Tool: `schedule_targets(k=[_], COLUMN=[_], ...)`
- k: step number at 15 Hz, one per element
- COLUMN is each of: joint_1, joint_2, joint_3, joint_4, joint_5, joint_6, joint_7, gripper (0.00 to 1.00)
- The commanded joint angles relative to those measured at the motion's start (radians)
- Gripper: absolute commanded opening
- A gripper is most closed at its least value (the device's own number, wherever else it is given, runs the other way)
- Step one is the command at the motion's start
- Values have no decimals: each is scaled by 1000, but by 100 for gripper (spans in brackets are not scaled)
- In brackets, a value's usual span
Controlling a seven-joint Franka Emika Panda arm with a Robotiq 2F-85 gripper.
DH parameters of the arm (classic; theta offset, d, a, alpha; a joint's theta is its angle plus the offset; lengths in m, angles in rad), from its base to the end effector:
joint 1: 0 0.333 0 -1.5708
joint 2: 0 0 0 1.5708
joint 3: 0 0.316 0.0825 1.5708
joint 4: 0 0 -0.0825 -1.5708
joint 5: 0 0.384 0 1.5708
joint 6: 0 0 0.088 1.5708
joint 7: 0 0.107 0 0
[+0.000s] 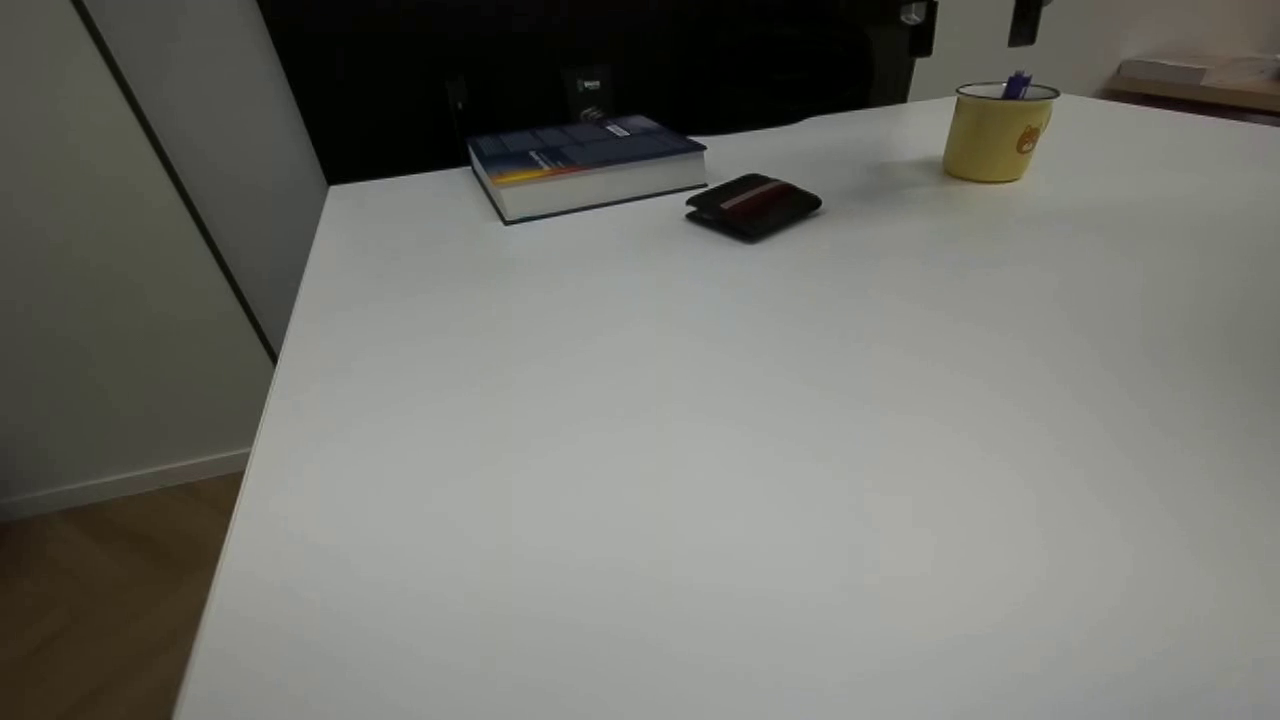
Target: Put the marker in the mug
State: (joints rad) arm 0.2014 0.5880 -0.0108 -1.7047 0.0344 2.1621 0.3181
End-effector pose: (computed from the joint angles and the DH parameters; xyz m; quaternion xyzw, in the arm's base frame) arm 0.6477 0.1270 0.2408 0.9951 -0.0733 -0.0658 0.0062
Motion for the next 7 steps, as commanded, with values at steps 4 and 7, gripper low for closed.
schedule_targets(k=[4,7], joint_1=[13,12], joint_2=[-38,-32], joint_3=[15,16], joint_4=[-96,-93], joint_5=[-111,-110], joint_6=[167,163], joint_7=[-45,-45], gripper=[100,100])
